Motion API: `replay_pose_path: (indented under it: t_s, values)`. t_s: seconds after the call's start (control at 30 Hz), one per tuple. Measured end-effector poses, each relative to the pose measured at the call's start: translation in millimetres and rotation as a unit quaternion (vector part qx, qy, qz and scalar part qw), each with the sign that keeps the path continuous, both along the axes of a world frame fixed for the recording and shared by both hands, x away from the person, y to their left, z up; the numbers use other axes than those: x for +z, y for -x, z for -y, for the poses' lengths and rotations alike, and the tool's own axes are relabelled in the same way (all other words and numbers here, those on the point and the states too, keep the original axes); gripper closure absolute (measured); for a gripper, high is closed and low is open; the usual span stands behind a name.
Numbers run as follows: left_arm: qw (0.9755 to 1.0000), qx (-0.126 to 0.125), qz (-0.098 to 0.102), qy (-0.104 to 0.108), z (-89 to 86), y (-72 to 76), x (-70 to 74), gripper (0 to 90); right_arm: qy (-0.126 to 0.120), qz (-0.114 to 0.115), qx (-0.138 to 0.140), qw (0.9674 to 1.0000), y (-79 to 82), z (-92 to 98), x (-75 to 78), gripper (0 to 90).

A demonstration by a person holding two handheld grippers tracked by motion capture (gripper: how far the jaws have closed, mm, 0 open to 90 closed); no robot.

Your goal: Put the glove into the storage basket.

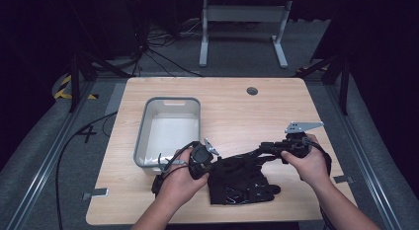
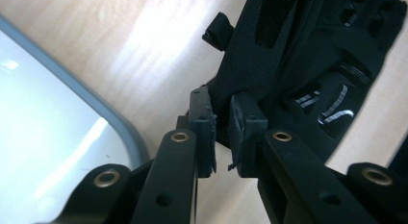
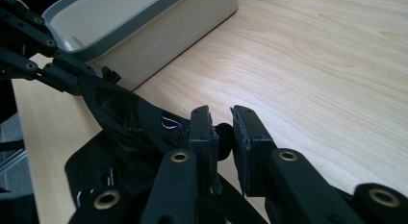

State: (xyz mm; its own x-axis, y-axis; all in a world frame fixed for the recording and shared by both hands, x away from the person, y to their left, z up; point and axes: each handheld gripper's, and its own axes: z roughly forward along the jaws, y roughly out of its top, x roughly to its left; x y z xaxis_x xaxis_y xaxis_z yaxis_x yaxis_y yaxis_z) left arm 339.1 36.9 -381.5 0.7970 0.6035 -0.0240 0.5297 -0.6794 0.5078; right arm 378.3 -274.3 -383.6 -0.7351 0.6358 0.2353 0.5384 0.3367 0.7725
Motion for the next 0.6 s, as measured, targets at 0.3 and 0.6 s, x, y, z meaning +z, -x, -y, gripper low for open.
replay_pose_path:
  t_s: [0.3,0.6]
  values:
    - [0.9980,-0.023,-0.056,-0.018,3.4,12.4,3.6,68.4,-0.009,-0.014,0.015,0.9997,21.6,4.0,-2.6,79.1]
    - [0.9892,-0.069,-0.123,-0.039,9.1,17.1,-6.1,59.2,0.003,-0.058,0.033,0.9978,46.0,7.3,-16.3,76.7]
